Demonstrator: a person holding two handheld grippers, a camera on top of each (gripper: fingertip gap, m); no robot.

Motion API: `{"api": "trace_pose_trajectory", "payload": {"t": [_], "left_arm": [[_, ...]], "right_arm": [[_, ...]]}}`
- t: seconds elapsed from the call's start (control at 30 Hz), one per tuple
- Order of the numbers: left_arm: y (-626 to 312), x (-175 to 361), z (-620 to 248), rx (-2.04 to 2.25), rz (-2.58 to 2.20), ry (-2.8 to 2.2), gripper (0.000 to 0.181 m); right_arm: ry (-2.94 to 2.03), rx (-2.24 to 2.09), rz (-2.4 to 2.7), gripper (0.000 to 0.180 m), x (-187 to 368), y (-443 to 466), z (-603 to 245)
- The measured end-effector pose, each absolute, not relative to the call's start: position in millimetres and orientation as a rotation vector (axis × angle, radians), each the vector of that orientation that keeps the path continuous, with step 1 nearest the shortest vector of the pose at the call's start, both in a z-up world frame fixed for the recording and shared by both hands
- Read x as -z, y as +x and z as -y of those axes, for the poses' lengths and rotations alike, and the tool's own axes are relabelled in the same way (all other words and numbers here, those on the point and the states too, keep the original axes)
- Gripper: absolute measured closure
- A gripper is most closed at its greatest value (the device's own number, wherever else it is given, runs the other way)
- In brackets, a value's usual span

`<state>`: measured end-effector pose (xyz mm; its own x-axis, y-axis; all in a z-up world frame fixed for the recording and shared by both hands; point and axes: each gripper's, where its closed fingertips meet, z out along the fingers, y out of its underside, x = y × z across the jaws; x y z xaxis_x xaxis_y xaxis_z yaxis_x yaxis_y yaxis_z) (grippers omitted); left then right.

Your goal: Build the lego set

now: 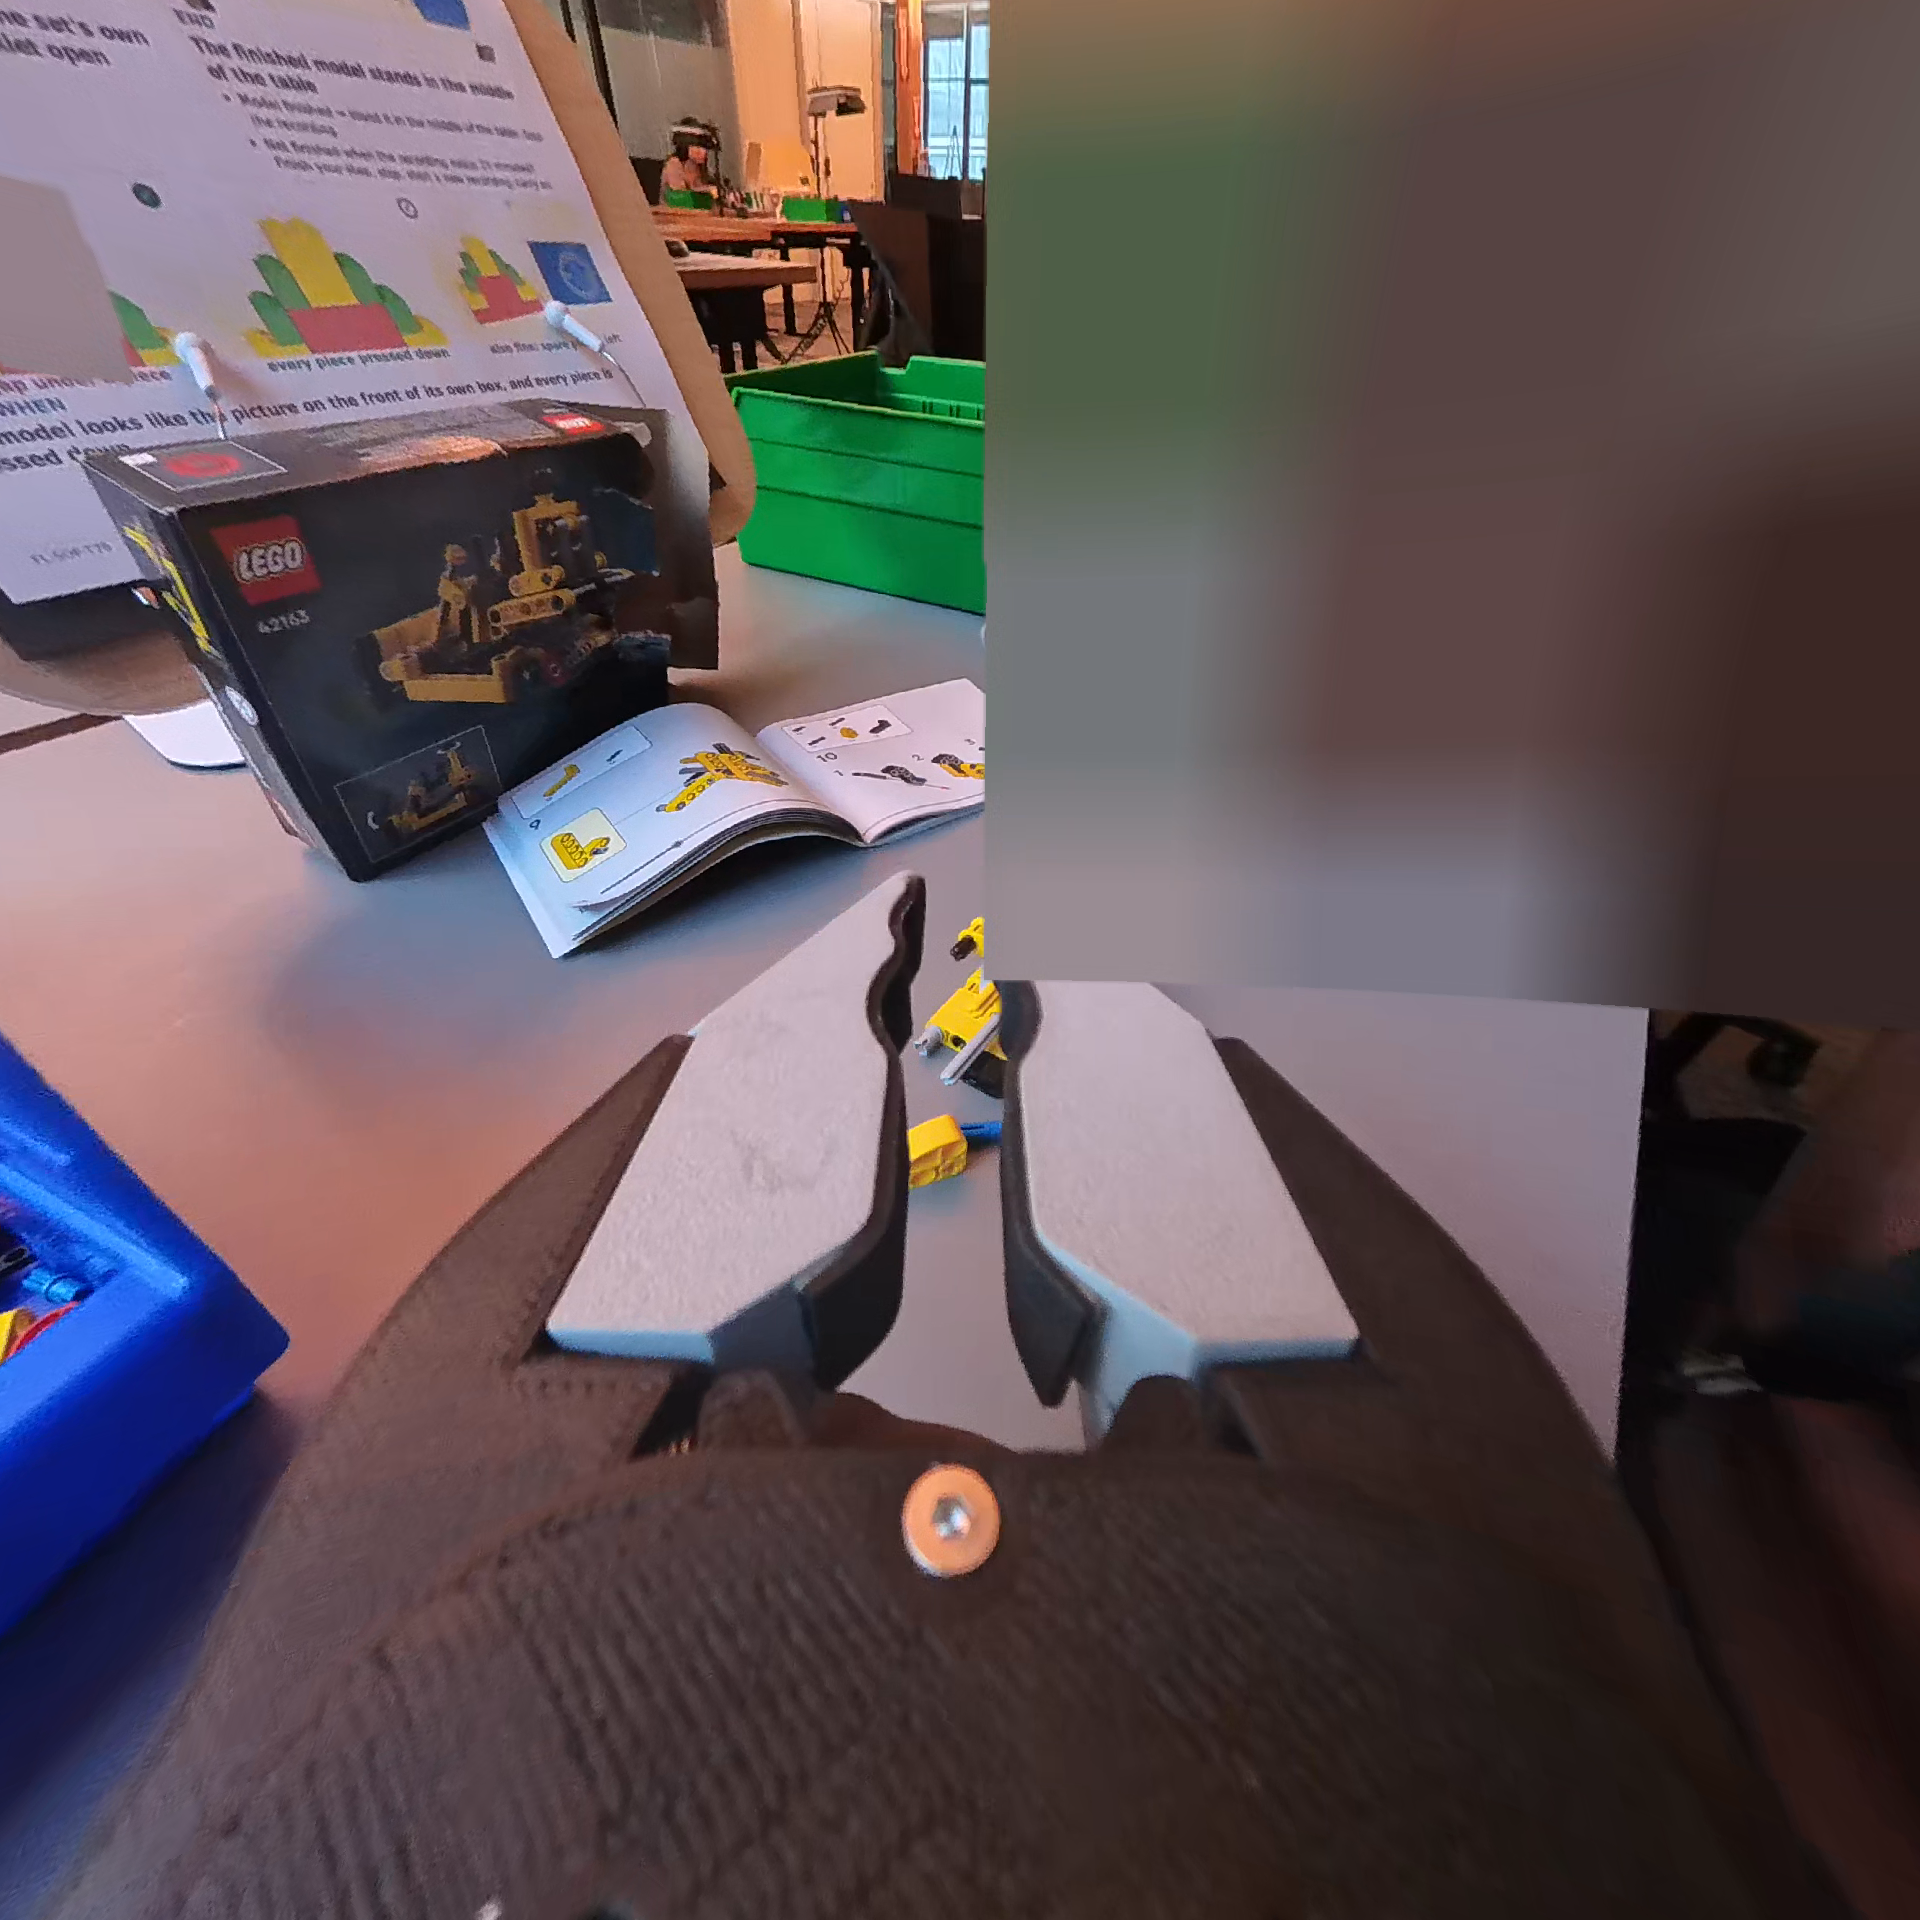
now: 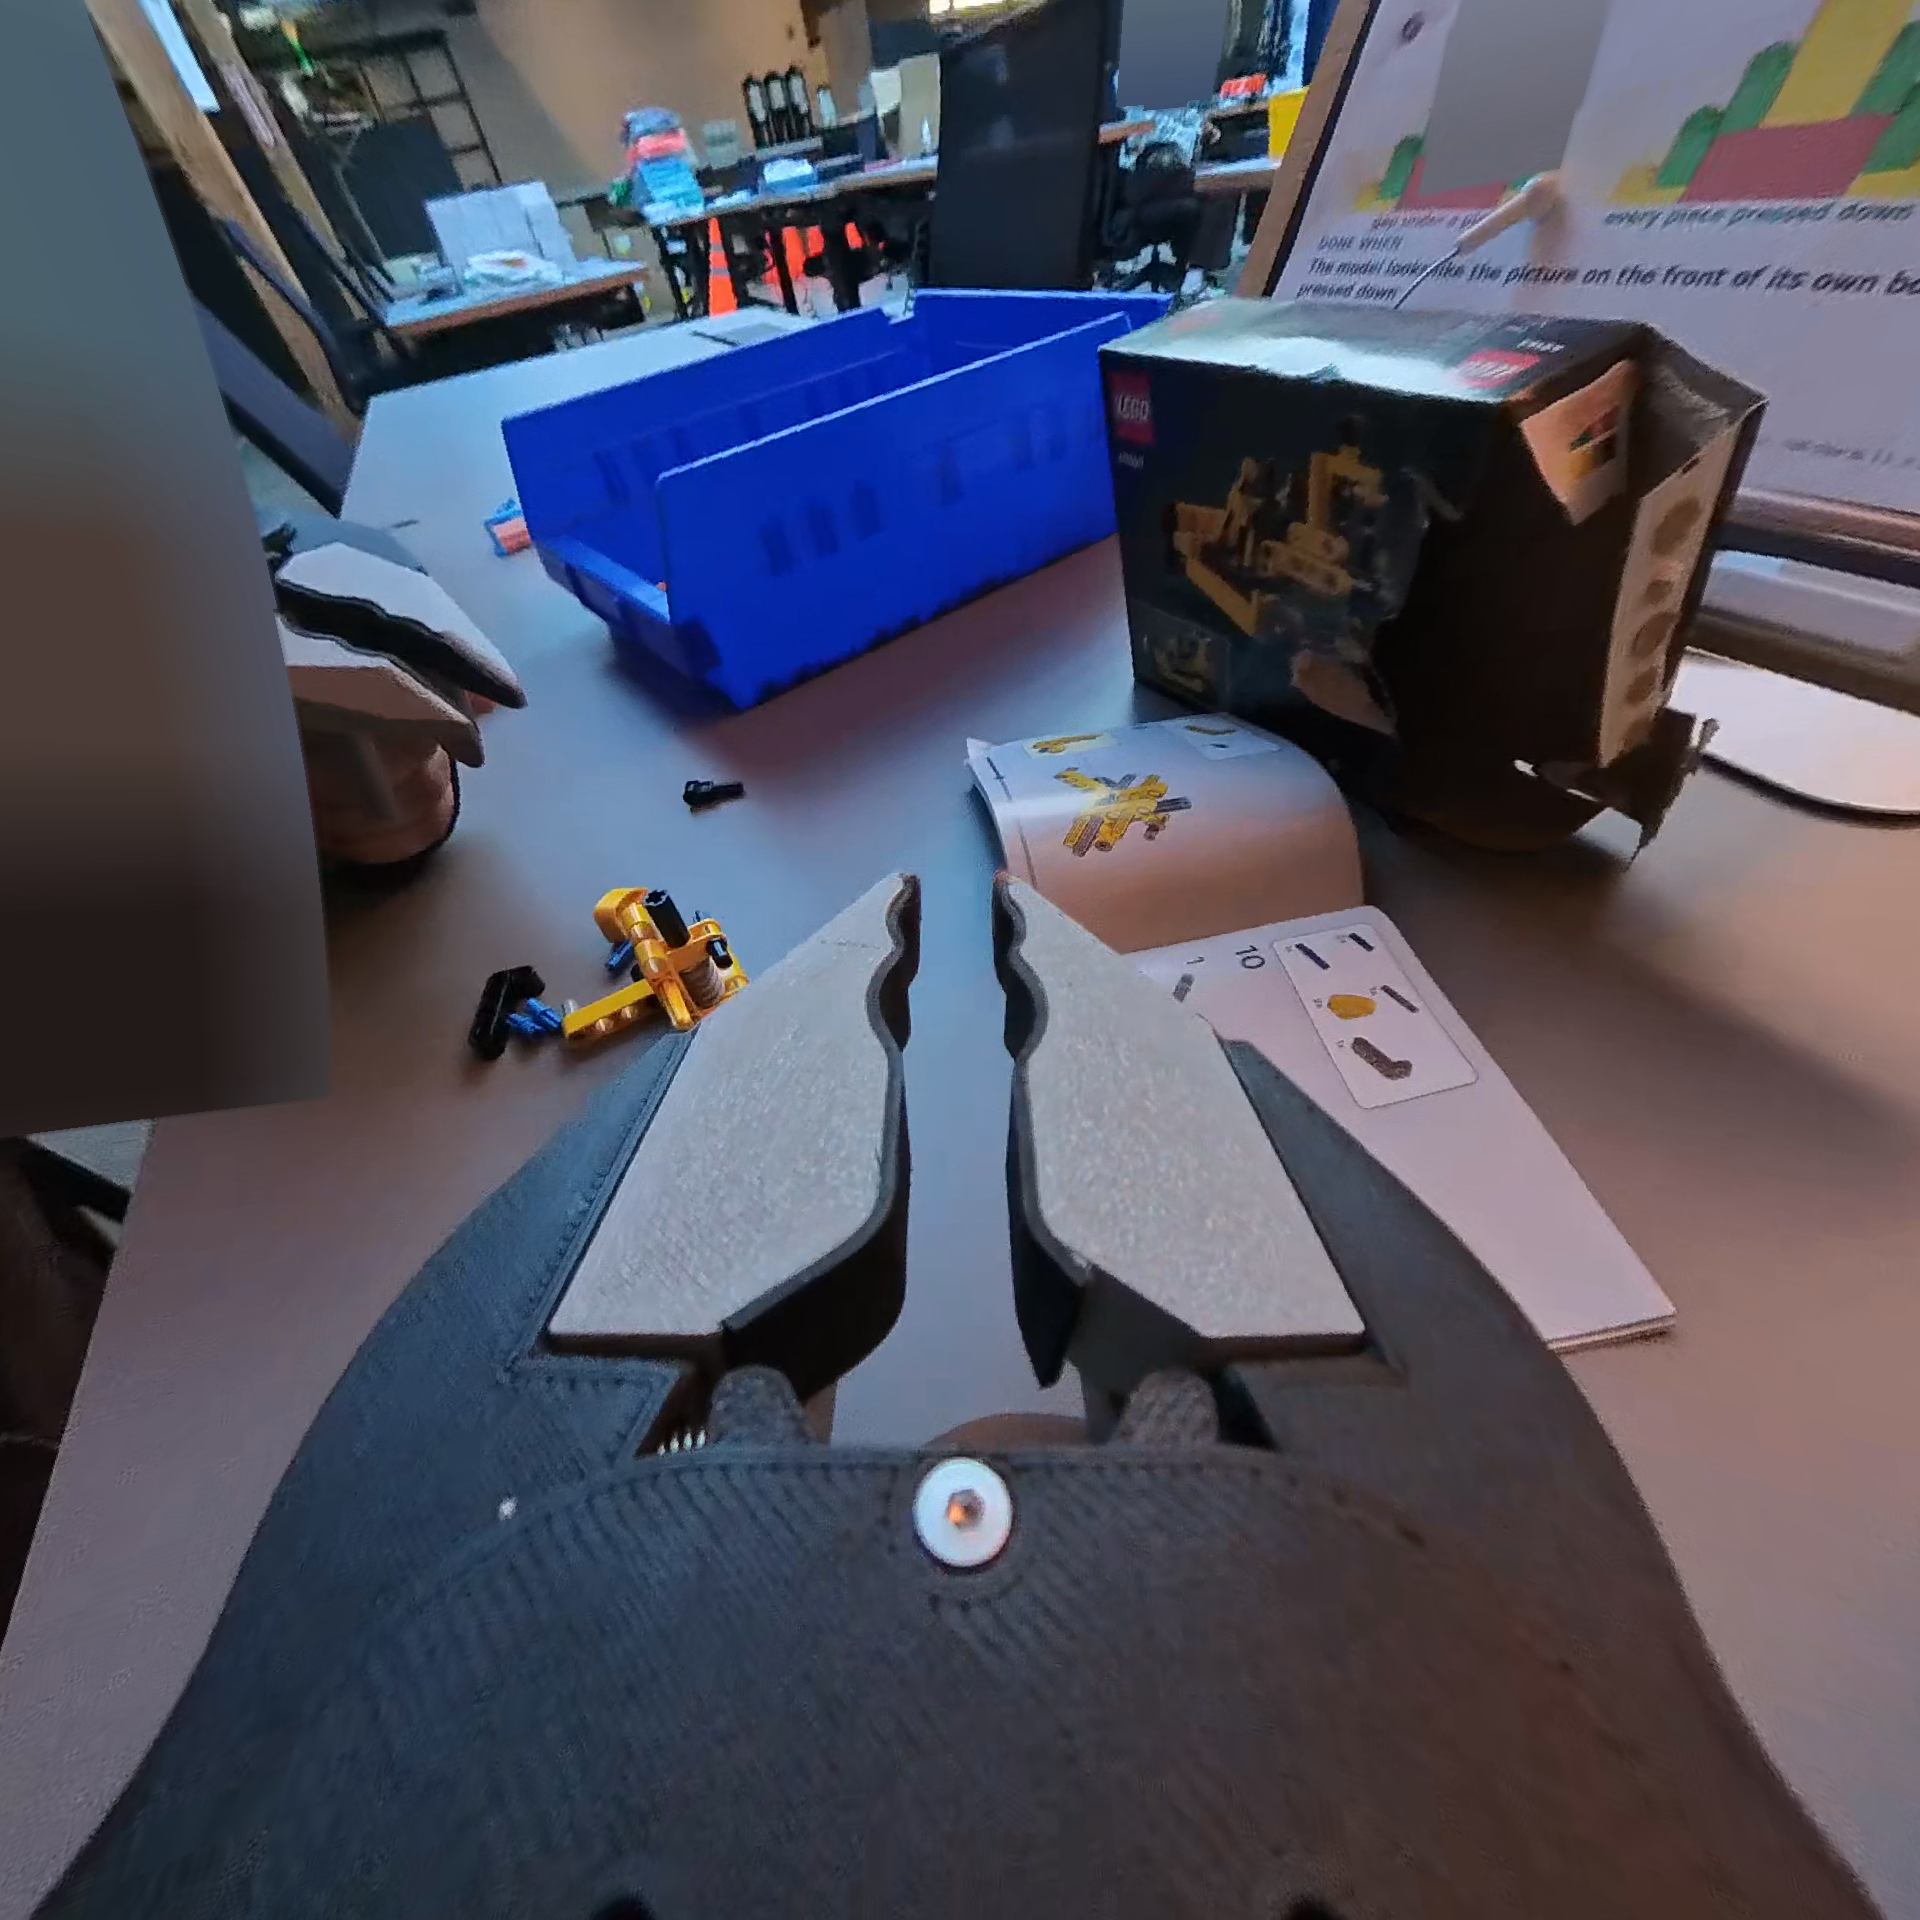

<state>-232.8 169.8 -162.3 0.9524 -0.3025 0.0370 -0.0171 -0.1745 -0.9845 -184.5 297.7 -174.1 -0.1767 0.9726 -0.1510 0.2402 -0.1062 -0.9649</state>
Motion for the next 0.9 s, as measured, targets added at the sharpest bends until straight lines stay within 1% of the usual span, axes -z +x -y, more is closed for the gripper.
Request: {"api": "trace_pose_trajectory", "payload": {"t": [0.03,0.1,0.27,0.6,0.67,0.9], "left_arm": [[-232.2,163.3,-170.2,0.257,-0.245,-1.740,0.170],[-231.9,163.6,-170.3,0.232,-0.251,-1.741,0.170],[-230.4,164.2,-170.4,0.233,-0.262,-1.744,0.168],[-232.9,168.0,-175.0,0.207,-0.244,-1.772,0.166],[-233.3,168.0,-175.1,0.205,-0.241,-1.772,0.169],[-235.2,167.0,-175.0,0.178,-0.233,-1.765,0.170]], "right_arm": [[-1.384,-1.329,1.475,0.170,175.2,-184.6,-296.7],[-1.394,-1.298,1.489,0.175,178.4,-185.1,-296.1],[-1.389,-1.269,1.566,0.180,185.5,-187.5,-288.6],[-1.346,-1.301,1.573,0.180,181.3,-185.5,-284.4],[-1.339,-1.298,1.571,0.180,180.8,-185.4,-284.1],[-1.356,-1.275,1.585,0.180,184.1,-186.9,-284.4]]}}
